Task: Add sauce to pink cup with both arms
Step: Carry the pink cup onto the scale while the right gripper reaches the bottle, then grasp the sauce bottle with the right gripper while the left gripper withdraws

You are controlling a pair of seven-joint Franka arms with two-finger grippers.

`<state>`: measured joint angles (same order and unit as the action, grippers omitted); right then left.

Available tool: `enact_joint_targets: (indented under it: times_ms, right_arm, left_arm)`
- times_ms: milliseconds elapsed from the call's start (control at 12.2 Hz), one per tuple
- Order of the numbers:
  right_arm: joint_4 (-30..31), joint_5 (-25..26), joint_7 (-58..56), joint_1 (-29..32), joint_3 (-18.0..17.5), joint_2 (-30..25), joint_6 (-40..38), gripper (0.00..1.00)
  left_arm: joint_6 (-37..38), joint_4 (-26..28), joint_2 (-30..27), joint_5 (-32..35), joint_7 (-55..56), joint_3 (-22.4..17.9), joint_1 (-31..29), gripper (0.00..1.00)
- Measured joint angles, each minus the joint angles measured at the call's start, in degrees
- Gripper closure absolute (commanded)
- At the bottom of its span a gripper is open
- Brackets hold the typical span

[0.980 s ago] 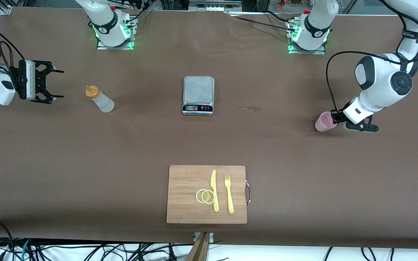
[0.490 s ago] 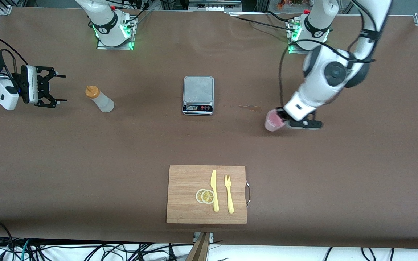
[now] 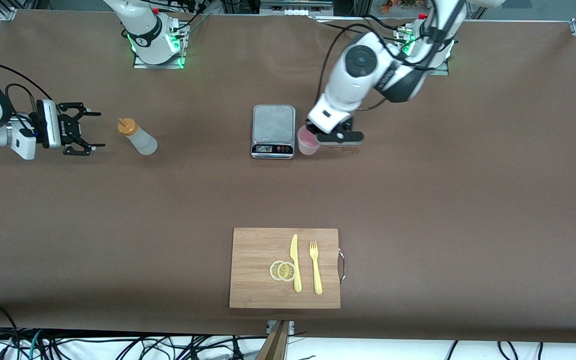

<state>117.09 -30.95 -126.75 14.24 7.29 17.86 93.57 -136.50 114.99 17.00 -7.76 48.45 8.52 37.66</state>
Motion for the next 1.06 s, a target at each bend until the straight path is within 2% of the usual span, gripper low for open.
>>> enact_joint_targets:
  times_ms: [245, 490, 816, 898, 980, 1061]
  right_arm:
    - [0.0, -5.3, -10.6, 1.1, 0.0, 6.0, 0.1, 0.0]
    - [0.0, -9.6, -20.6, 1.2, 0.0, 11.3, -0.5, 0.0]
    - [0.0, -14.4, -28.1, 1.2, -0.2, 16.2, -3.6, 0.0]
    - [0.0, -15.5, -29.0, 1.2, -0.3, 16.9, -4.2, 0.0]
    - [0.0, -16.6, -29.3, 1.2, -0.6, 17.4, -4.7, 0.0]
    - [0.0, -17.5, -29.4, 1.1, -0.9, 17.7, -5.3, 0.0]
  left_arm:
    - [0.0, -4.3, 4.7, 0.0, 6.6, 0.0, 5.5, 1.0]
    - [0.0, -4.8, 5.9, 0.0, 7.9, -0.1, 7.7, 1.0]
    - [0.0, -4.8, 6.6, 0.0, 8.3, 0.1, 8.9, 0.98]
    - [0.0, -4.8, 6.7, 0.0, 8.4, 0.1, 8.9, 0.85]
    - [0.0, -4.8, 6.8, 0.0, 8.4, 0.1, 8.9, 0.46]
    - [0.0, -4.8, 6.8, 0.0, 8.4, 0.1, 8.9, 0.02]
